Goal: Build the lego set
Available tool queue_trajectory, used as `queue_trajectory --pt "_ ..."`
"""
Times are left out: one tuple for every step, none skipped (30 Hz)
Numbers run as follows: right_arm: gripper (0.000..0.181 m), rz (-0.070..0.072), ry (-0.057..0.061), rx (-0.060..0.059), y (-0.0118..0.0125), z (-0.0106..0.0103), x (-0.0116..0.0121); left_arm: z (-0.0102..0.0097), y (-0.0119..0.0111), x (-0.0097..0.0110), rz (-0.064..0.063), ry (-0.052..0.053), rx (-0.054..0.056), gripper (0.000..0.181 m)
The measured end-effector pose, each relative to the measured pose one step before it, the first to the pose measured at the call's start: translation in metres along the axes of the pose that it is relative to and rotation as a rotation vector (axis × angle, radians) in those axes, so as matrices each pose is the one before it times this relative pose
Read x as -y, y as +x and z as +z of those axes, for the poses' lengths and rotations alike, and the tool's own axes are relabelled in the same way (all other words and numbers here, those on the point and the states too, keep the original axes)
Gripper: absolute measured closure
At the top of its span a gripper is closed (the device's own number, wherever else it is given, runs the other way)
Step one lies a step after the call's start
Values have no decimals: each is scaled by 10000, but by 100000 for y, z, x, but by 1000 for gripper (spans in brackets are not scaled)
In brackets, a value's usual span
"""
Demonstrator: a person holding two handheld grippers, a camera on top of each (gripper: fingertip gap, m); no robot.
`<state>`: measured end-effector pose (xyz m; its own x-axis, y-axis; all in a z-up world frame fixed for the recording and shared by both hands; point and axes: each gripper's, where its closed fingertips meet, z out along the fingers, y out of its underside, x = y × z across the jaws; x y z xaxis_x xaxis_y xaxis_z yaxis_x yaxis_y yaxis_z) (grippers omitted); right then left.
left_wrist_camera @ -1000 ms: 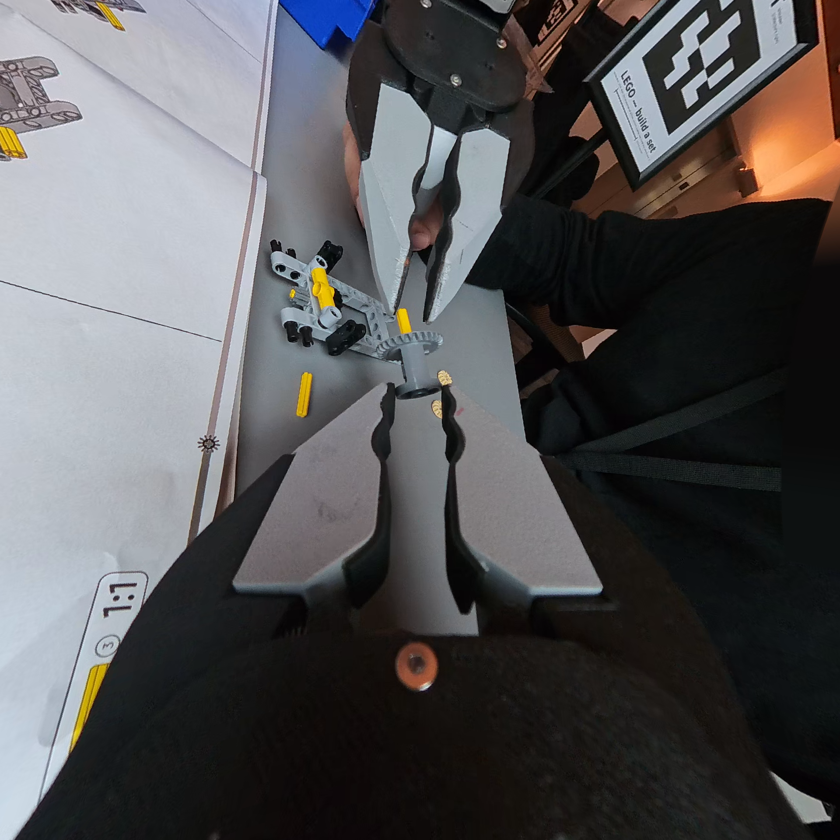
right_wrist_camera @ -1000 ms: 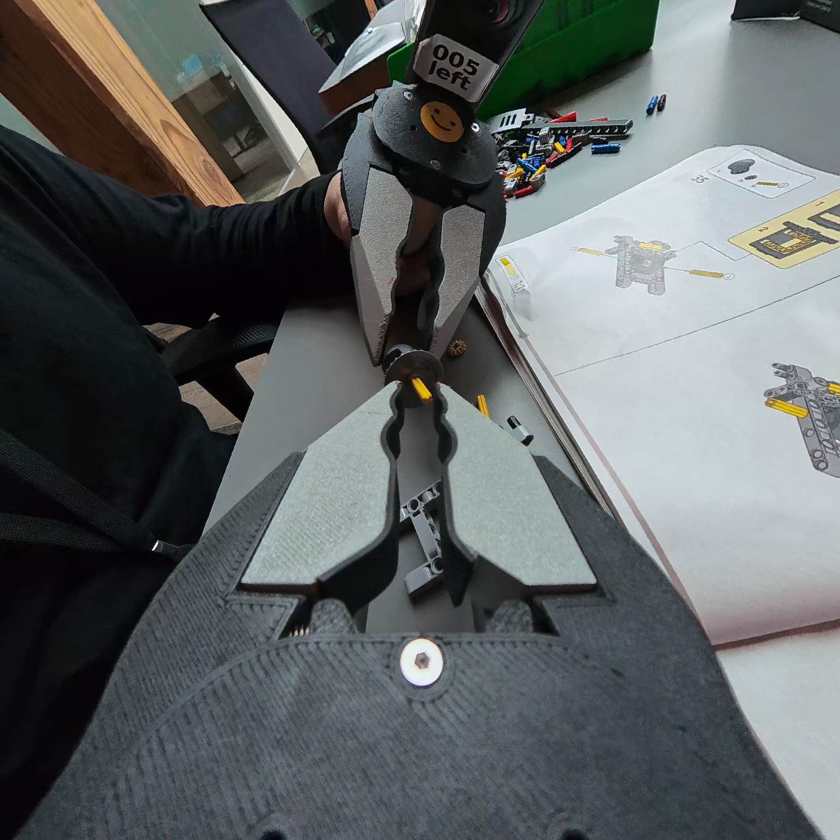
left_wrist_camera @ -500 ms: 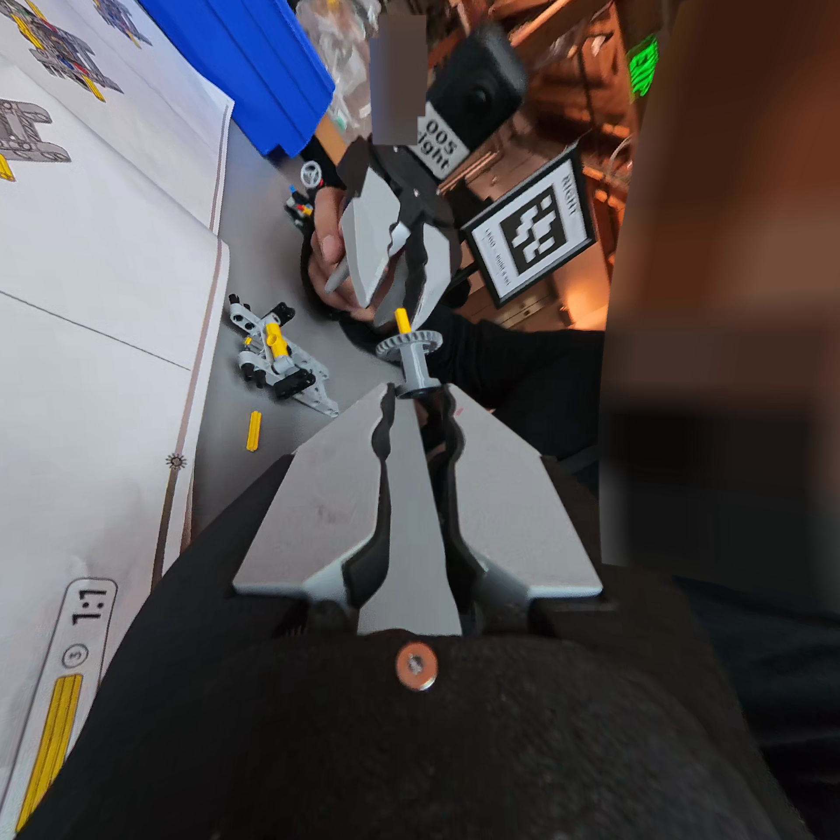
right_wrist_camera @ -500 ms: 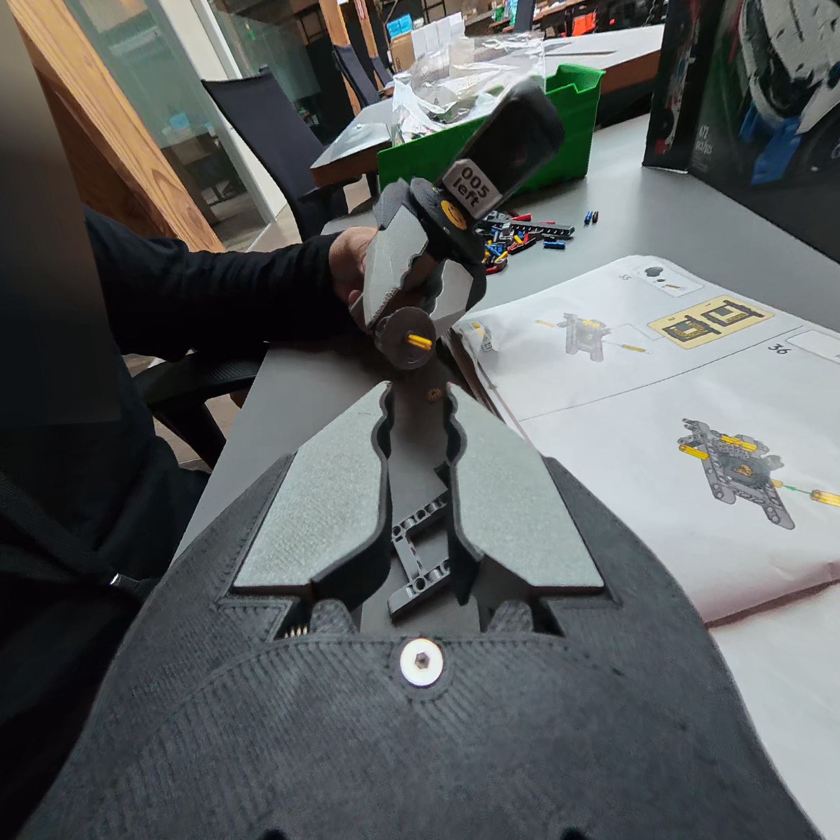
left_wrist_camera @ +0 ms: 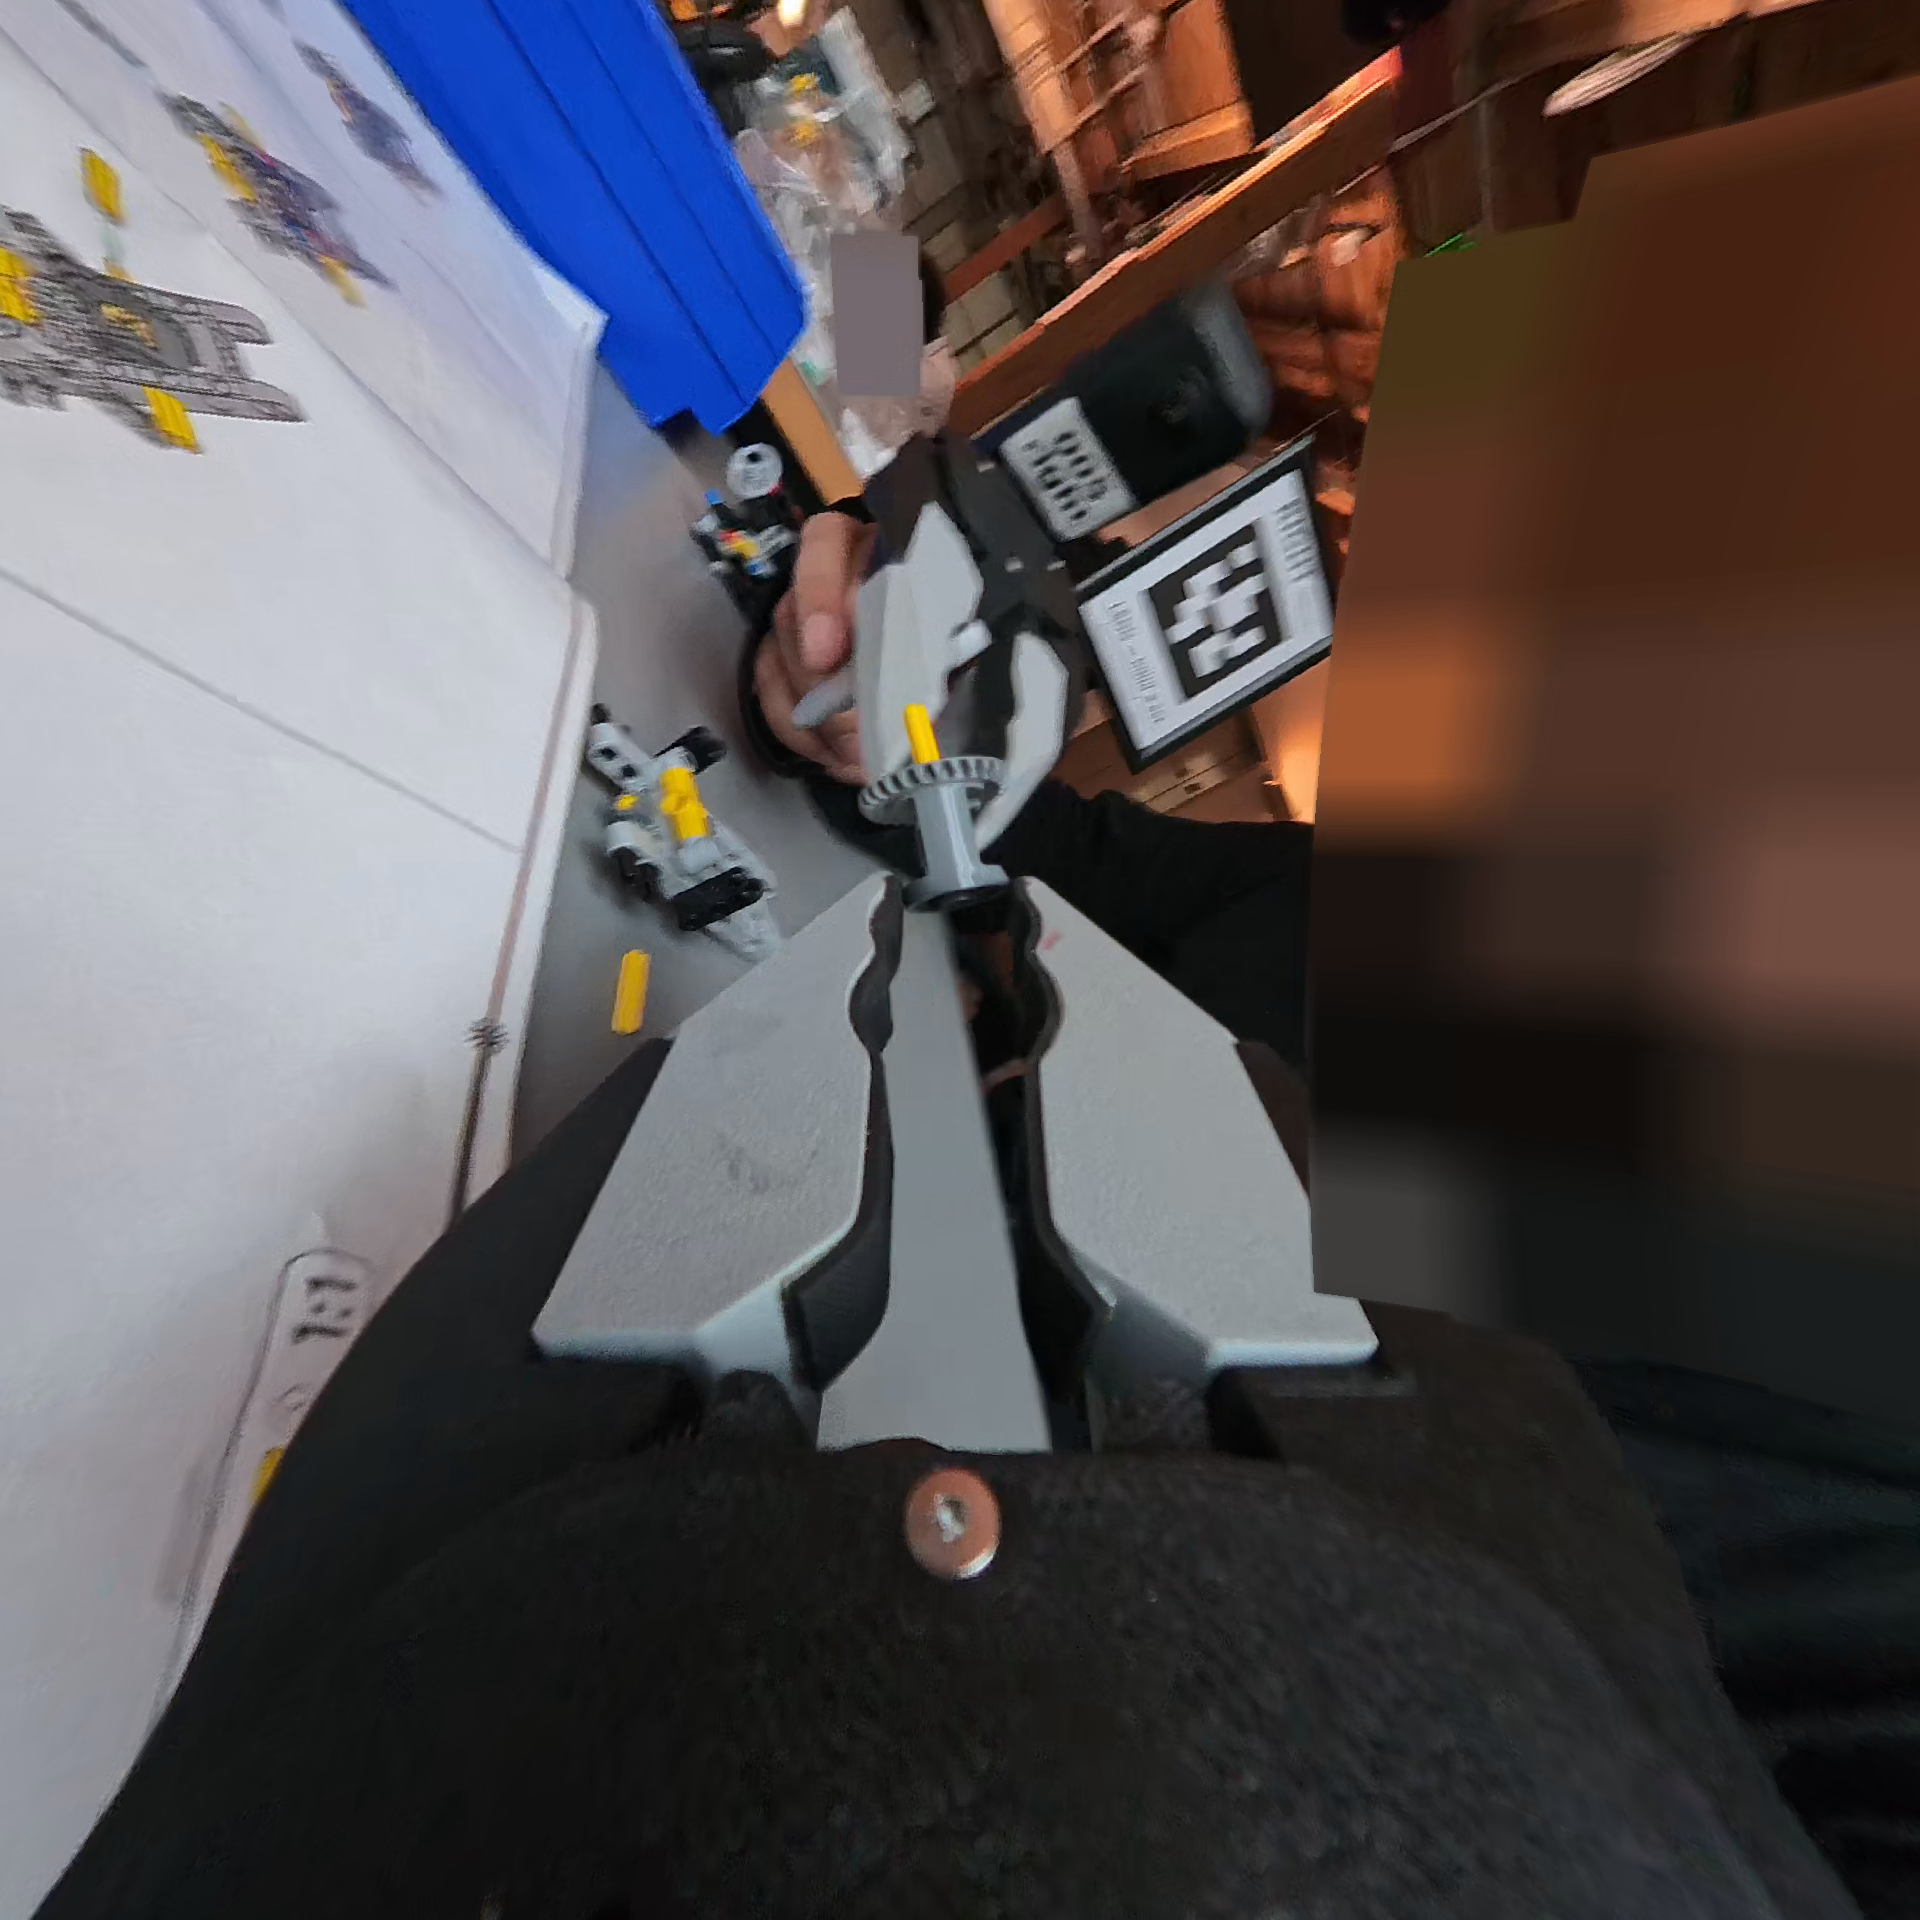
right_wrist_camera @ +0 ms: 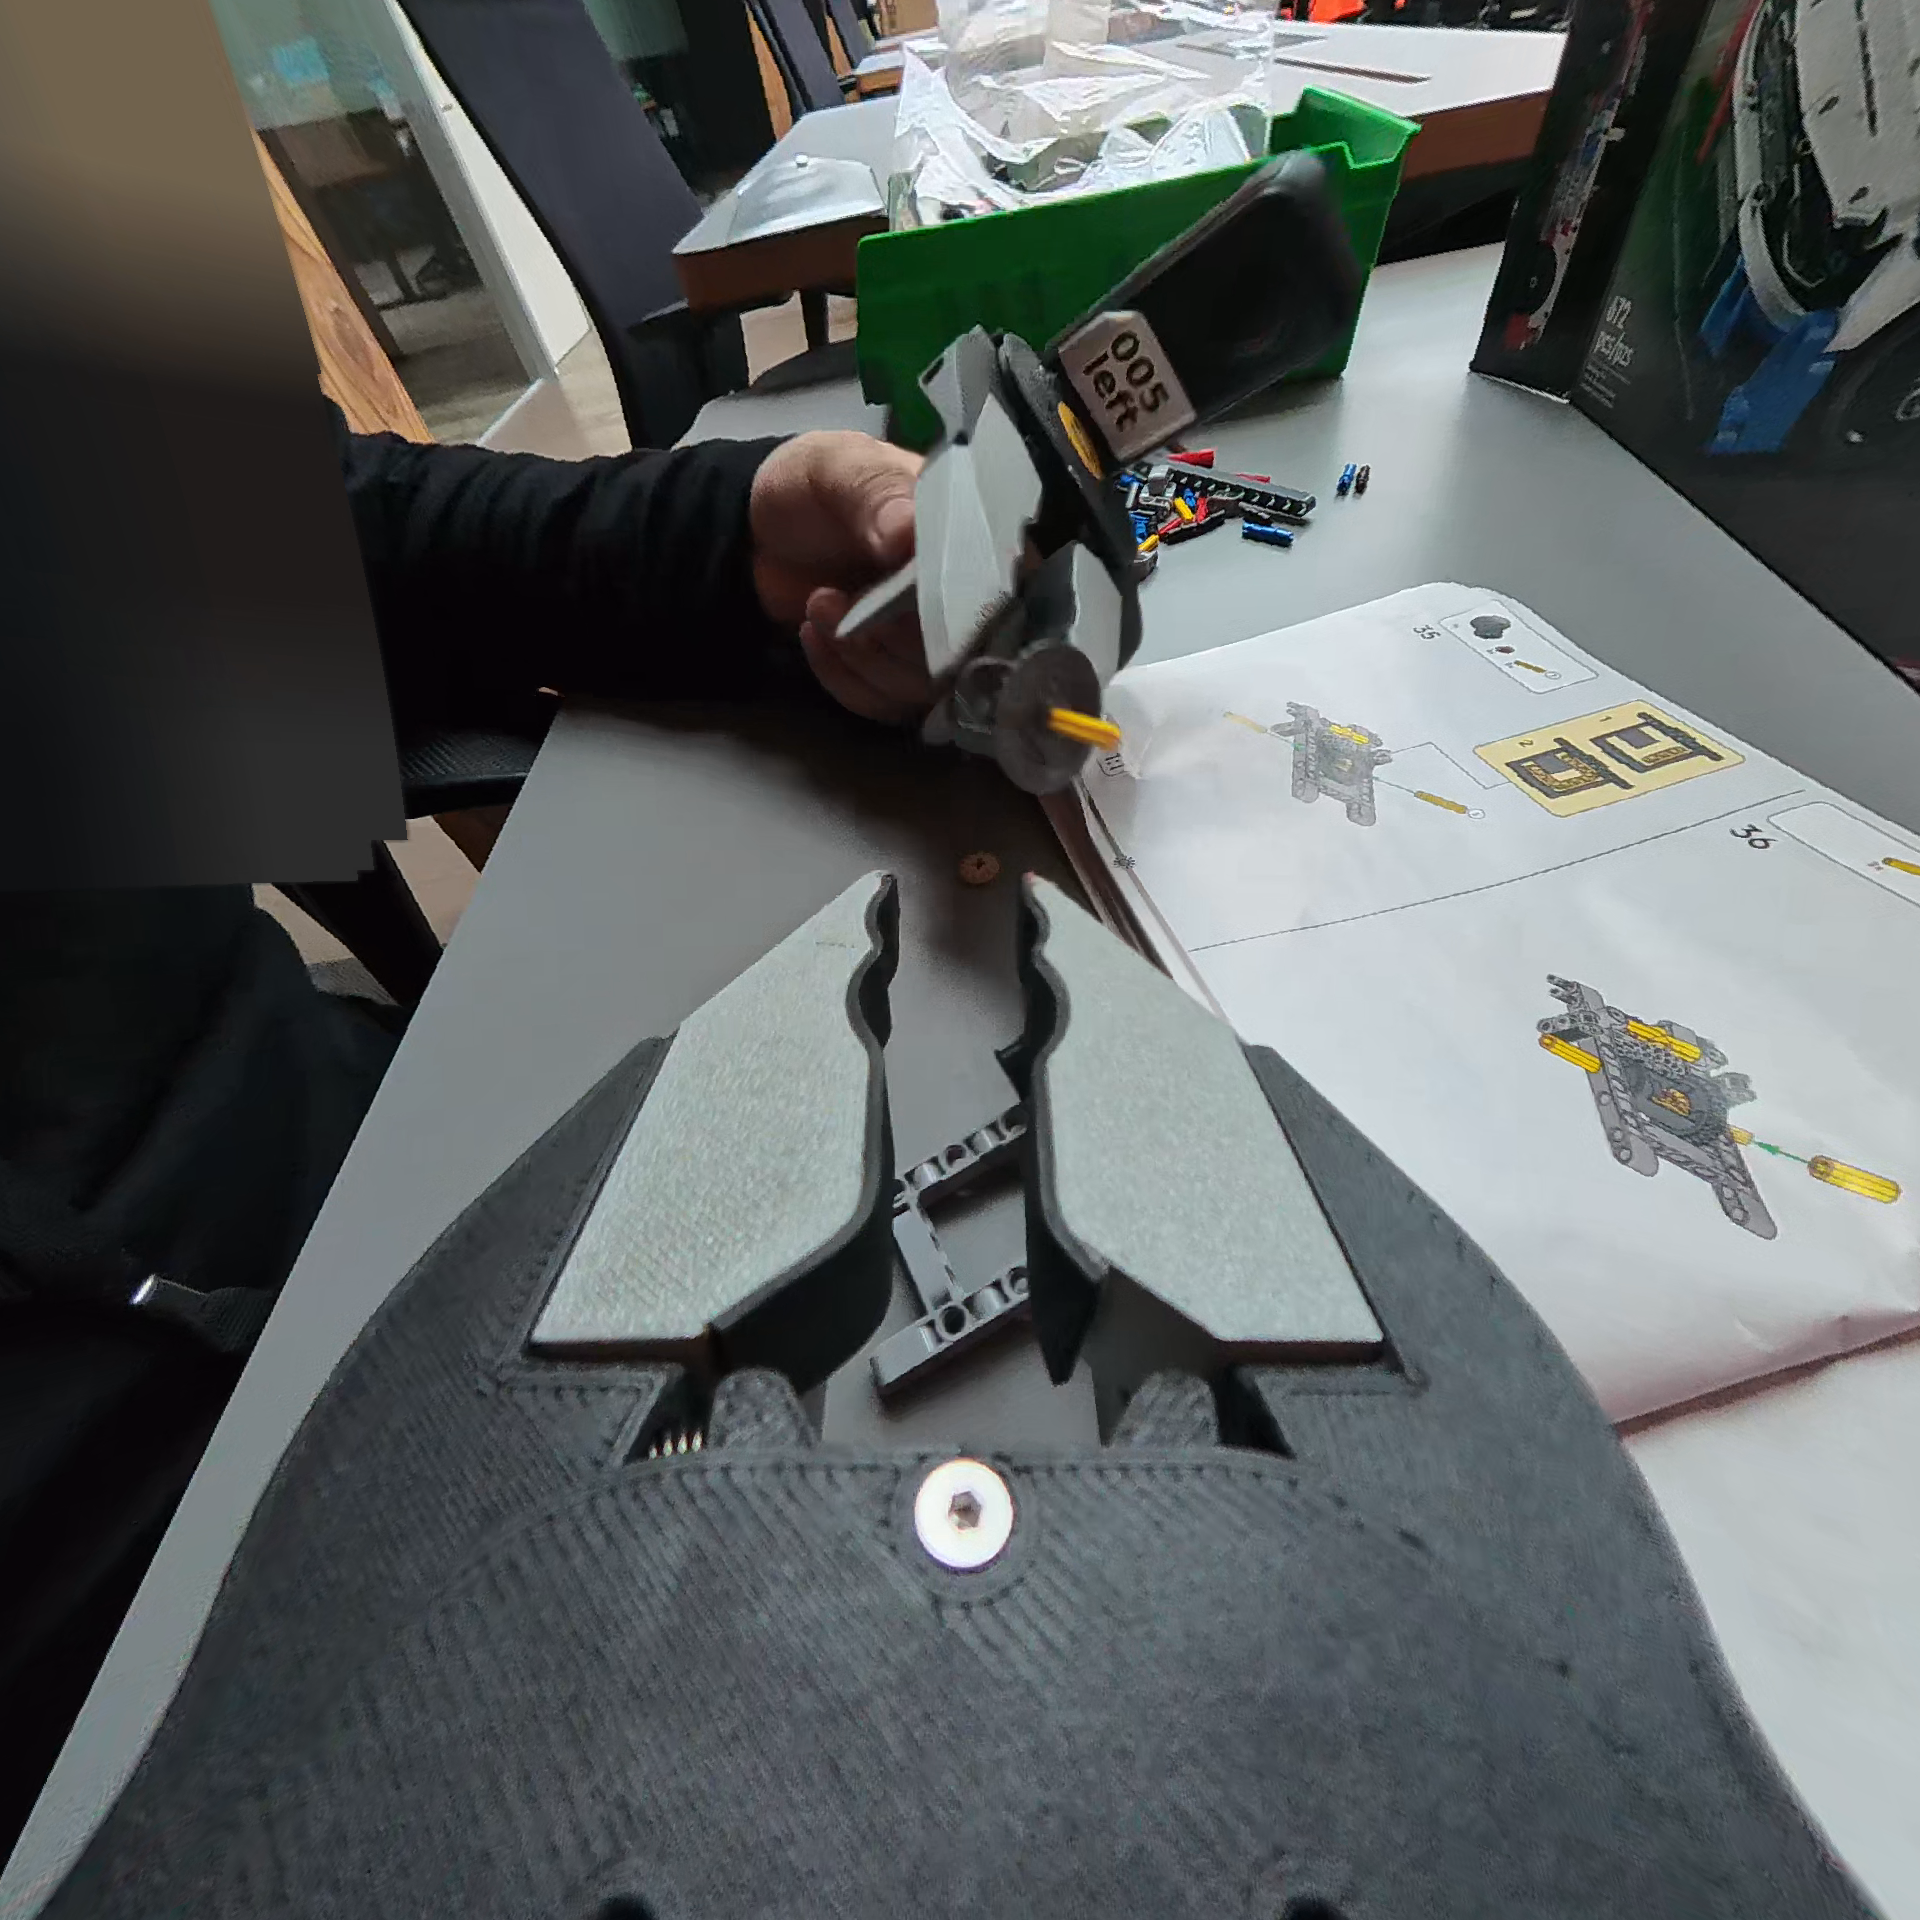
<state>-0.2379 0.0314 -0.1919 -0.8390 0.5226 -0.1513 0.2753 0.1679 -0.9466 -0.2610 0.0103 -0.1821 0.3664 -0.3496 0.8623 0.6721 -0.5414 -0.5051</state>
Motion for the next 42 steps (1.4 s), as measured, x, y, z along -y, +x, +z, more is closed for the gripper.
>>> queue_trajectory --pt "165 -123 -142 150 -349 91 -197 55 -1017 -447 375 -336 824 164" --pt "166 -124 -186 199 -448 138 -267 150 -876 -626 495 -466 811 164" --pt "166 -152 -222 173 -423 163 -342 238 -595 -648 526 -486 671 164" --pt "166 -227 -229 186 -524 162 -360 309 -365 -604 544 -452 564 164" --pt "166 -302 -219 249 -688 155 -377 328 2 -506 533 -385 336 163" --pt "166 -345 -250 289 -830 161 -447 347 252 -403 462 -316 142 163" --pt "165 -382 -321 299 -897 180 -531 320 321 -329 386 -255 53 163" --pt "164 -417 -389 265 -884 209 -615 282 226 -293 319 -209 61 163" --pt "164 -448 -470 151 -743 218 -681 237 90 -262 252 -187 87 163" --pt "165 -453 -483 4 -528 226 -637 201 -30 -274 183 -177 112 163" --pt "165 -426 -399 -62 -388 224 -461 183 -150 -291 117 -175 146 164" --pt "166 -360 -282 -14 -395 240 -256 152 -215 -280 54 -170 155 164" --pt "167 -258 -184 19 -364 252 -98 133 -65 -183 10 -122 51 164" --pt "169 -158 -150 54 -323 270 -75 79 0 -76 14 -63 12 163" --pt "168 -90 -179 119 -336 256 -160 50 -31 -59 33 -46 44 163" --pt "169 -59 -189 72 -222 233 -204 42 -57 -63 42 -48 71 163" --pt "168 -56 -159 -29 -32 168 -211 50 -151 -112 50 -83 134 163" --pt "168 -57 -108 -42 10 98 -166 44 -136 -139 46 -98 123 164" --pt "168 -33 -66 -29 13 42 -124 58 -70 -91 5 -64 59 163" --pt "168 -7 -54 -22 42 21 -105 34 -72 -35 -57 -20 22 163" --pt "168 5 -55 -5 27 31 -114 9 -169 -15 -128 -4 41 163" --pt "169 2 -60 -5 27 42 -121 -31 -116 15 -159 28 -16 163" --pt "169 -3 -65 -23 47 72 -135 -69 -82 53 -177 67 -48 163" --pt "169 -7 -63 -16 31 73 -117 -96 -110 75 -186 80 -33 164" --pt "170 -4 -12 -6 14 65 -30 -71 -124 34 -178 51 -15 163" --pt "172 3 5 -10 18 20 21 -48 -72 -9 -127 12 -22 163" --pt "172 -2 -11 -26 46 45 6 -11 -19 -22 -47 3 -15 163" --pt "173 5 -6 -40 66 28 6 15 3 -14 12 -11 7 163" --pt "173 15 -1 -63 107 50 12 39 13 -54 42 -42 26 163" --pt "173 19 7 -70 117 42 24 71 -1 -78 49 -62 37 163" --pt "173 12 -2 -119 194 58 19 78 -9 -85 37 -68 44 163" --pt "173 -4 -18 -219 339 65 3 58 -1 -74 29 -55 28 163" --pt "173 -28 -3 -204 299 52 39 47 -1 -34 25 -31 19 163" --pt "173 -29 24 -169 237 15 98 7 -5 10 14 2 22 163" --pt "173 -22 53 -199 272 4 167 1 -34 14 -7 9 22 163" --pt "173 -24 78 -254 350 -3 238 7 5 8 -23 9 -2 163" --pt "173 -44 85 -292 389 -4 269 37 51 6 -23 -7 -34 163" --pt "173 -65 53 -327 418 10 233 59 74 -3 -2 -15 -29 163" --pt "173 -84 -11 -304 361 48 150 93 93 -13 30 -22 -16 163" --pt "173 -106 -87 -260 281 101 15 102 121 -30 50 -41 -11 163" --pt "174 -113 -170 -303 337 128 -140 122 110 -22 67 -35 15 163" --pt "174 -119 -211 -340 395 128 -234 105 93 -23 68 -35 17 163"
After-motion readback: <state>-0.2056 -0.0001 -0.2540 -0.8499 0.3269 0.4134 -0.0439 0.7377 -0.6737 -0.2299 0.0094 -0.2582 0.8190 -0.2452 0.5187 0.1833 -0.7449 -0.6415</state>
